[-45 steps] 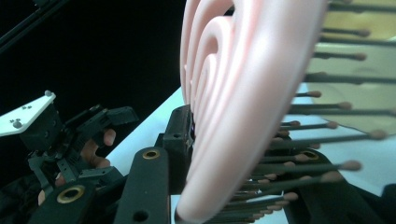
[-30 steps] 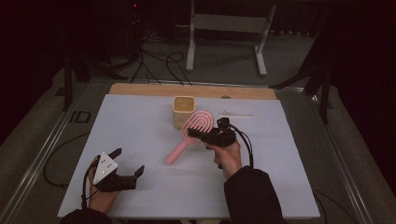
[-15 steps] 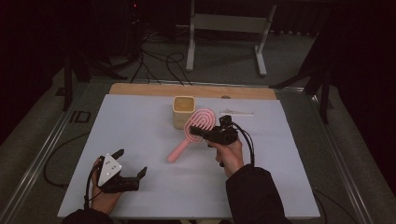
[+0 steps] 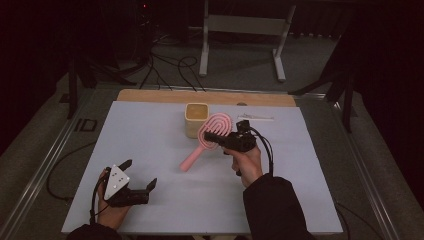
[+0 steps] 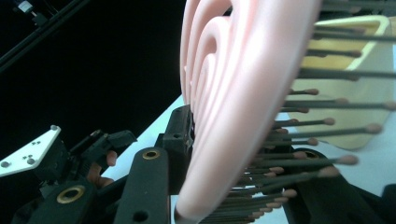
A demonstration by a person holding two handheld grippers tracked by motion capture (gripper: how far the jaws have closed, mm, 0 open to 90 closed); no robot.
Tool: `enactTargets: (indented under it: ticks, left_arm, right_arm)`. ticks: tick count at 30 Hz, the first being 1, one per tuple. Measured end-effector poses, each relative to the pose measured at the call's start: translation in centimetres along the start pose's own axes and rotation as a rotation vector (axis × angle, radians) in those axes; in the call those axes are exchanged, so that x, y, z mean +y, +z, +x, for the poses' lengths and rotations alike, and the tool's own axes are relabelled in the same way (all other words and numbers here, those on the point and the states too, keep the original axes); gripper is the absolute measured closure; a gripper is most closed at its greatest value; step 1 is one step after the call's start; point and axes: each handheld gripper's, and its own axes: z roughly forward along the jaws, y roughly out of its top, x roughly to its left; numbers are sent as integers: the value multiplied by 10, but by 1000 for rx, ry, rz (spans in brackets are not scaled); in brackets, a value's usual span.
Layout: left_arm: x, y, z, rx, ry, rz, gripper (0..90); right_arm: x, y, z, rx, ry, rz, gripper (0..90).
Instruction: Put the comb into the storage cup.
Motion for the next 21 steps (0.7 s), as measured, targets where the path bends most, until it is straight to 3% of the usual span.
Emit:
enactTargets:
  ticks: [21]
  left_arm:
    - [0, 1, 0, -6, -1, 3, 0]
  right_arm:
    - [18, 0, 2, -1, 1, -8, 637]
